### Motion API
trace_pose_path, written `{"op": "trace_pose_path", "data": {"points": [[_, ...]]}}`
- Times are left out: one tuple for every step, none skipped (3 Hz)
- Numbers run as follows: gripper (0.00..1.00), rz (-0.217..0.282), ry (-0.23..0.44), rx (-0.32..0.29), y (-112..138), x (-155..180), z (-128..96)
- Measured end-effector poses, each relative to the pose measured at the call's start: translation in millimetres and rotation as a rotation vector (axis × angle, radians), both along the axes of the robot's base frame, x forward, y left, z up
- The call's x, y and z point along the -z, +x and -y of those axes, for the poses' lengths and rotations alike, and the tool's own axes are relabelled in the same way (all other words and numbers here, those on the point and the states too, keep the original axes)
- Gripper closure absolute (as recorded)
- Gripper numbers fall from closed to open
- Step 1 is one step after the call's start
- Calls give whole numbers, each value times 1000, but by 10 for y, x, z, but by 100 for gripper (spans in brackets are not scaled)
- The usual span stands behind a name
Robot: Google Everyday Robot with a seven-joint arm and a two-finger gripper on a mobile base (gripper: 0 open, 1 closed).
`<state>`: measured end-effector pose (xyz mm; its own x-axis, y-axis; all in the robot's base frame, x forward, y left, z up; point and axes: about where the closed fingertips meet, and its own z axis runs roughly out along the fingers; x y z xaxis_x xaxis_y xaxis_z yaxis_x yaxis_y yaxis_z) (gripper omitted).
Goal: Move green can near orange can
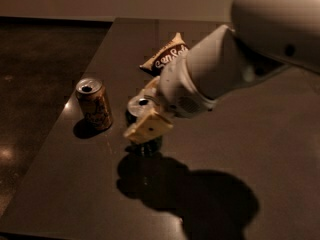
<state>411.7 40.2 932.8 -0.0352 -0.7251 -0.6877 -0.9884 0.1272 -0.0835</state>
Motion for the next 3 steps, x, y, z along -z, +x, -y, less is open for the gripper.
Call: {"op": "trace_pose_path", "data": {"points": [[100, -3, 22, 7, 156, 29, -285], [100, 17, 23, 35, 330, 88, -474], [82, 27, 0, 74, 476, 193, -542]]}}
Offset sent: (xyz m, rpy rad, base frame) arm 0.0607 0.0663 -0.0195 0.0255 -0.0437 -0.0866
